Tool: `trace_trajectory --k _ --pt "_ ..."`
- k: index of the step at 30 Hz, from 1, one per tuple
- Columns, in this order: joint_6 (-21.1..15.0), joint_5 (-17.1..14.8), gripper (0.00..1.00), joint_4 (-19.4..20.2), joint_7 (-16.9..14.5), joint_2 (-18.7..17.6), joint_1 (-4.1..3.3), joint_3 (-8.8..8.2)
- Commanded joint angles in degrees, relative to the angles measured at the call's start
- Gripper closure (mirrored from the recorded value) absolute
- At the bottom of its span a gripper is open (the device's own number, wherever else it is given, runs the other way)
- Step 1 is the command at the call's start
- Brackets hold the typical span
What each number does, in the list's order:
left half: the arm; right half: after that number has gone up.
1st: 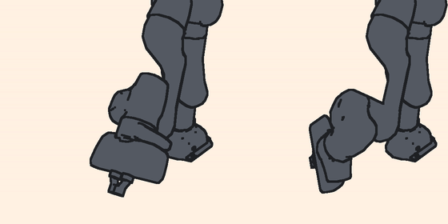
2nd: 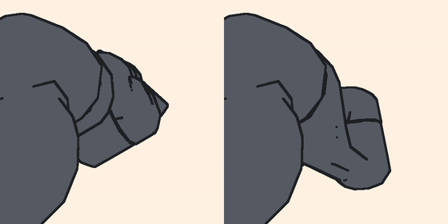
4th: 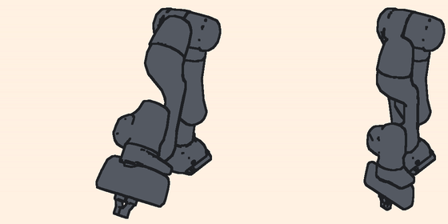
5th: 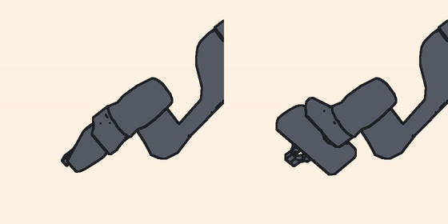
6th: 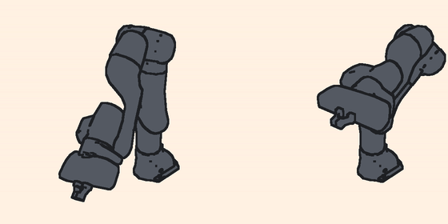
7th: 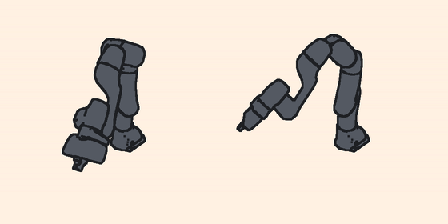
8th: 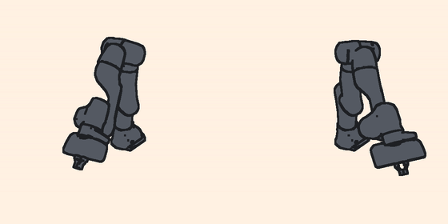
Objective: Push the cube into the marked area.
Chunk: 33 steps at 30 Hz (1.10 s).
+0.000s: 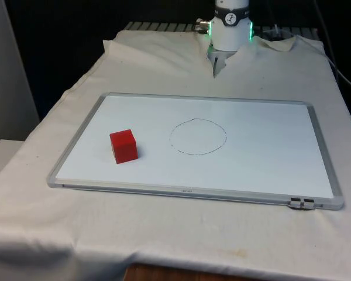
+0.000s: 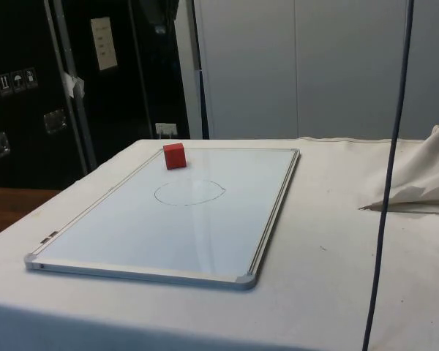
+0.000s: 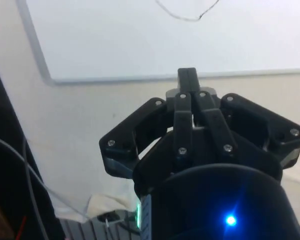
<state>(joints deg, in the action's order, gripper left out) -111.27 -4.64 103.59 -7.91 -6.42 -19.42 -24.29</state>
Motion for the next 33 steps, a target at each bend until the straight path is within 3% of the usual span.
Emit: trace_trajectory --k 1,7,8,9,14,15,16,17,22,24,25,26,33 --pt "-0.29 -0.86 1.0 -0.8 -0.74 -1.03 0.34 -0.17" --pt "-1.89 -3.15 1.0 -3.84 -3.44 -5.27 1.09 -1.49" --pt "-1.83 -2.69 1.0 -3.72 -3.04 -5.1 0.69 -1.78" --pt "-2.18 -3.55 1.0 -4.24 -3.84 -5.9 1.15 -1.78" --pt "-4.18 -5.79 1.0 -6.36 -6.47 -9.8 1.78 -3.21" --pt "-4.47 -6.13 1.0 -6.65 -6.82 -10.37 1.83 -3.44" --pt "-4.3 -5.44 1.0 -6.19 -6.25 -9.74 1.38 -3.55" --pt "-4.81 -6.47 1.0 -6.93 -7.16 -10.89 1.89 -3.67" --pt "-6.93 -8.88 1.0 -8.54 -9.8 -14.67 2.58 -5.1" --pt "-7.45 -9.68 1.0 -8.94 -10.66 -15.76 2.69 -5.56" --pt "-7.39 -9.17 1.0 -8.65 -10.14 -15.36 2.18 -5.84" --pt "-7.85 -10.2 1.0 -9.05 -11.12 -16.39 2.81 -5.79" --pt "-11.06 -13.12 1.0 -10.14 -14.09 -20.57 3.5 -7.28"
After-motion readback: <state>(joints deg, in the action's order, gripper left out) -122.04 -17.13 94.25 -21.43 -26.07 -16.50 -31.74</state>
